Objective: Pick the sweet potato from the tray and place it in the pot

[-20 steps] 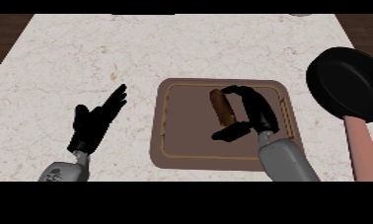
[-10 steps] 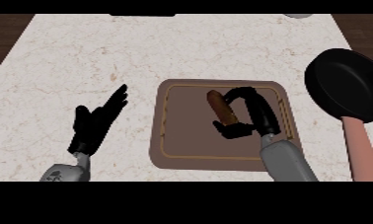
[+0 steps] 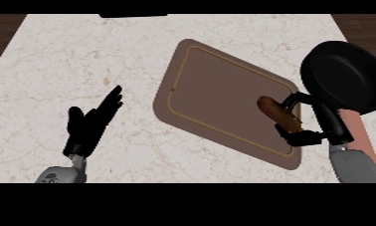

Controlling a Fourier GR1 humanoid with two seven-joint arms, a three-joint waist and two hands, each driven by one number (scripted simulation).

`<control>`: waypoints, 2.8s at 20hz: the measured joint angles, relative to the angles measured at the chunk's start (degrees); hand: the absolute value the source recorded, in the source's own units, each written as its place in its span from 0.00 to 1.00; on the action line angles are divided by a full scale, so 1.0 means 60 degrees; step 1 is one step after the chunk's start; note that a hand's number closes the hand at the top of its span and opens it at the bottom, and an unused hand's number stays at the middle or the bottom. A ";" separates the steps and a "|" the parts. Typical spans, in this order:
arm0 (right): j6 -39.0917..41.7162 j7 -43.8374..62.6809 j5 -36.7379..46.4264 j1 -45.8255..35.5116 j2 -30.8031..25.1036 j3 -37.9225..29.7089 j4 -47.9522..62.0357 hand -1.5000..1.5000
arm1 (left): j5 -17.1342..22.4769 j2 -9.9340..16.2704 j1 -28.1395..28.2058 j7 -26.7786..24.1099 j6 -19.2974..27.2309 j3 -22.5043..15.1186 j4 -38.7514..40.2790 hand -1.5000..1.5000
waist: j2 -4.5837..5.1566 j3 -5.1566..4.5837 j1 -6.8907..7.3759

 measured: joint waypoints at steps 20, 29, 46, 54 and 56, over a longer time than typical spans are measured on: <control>0.3660 -0.3845 -0.3047 0.0465 -0.6849 -0.3662 0.3765 1.00 | -0.0047 -0.0107 -0.0208 -0.0002 -0.0151 -0.0185 -0.0037 0.50 | 0.0210 0.0067 0.0526; 0.3320 -0.4138 -0.2646 -0.0779 -0.7976 -0.3050 0.4649 1.00 | -0.0155 -0.0195 -0.0457 -0.0004 -0.0270 -0.0328 0.0162 0.50 | 0.0221 0.0023 0.0842; 0.1495 -0.3672 0.0652 -0.4091 -0.6990 0.0209 0.4655 1.00 | -0.0157 -0.0156 -0.0586 0.0035 -0.0466 -0.0167 0.0259 0.50 | 0.0189 -0.0024 0.0872; 0.0559 -0.2429 0.3052 -0.4867 -0.6142 0.1862 0.4960 1.00 | -0.0261 -0.0290 -0.0611 0.0084 -0.0345 -0.0172 0.0274 0.50 | 0.0172 -0.0038 0.0808; 0.0834 -0.1786 0.3446 -0.4913 -0.5835 0.2212 0.5198 0.00 | -0.0294 -0.0266 -0.0505 -0.0057 -0.0370 -0.0165 0.0339 0.50 | 0.0171 -0.0040 0.0795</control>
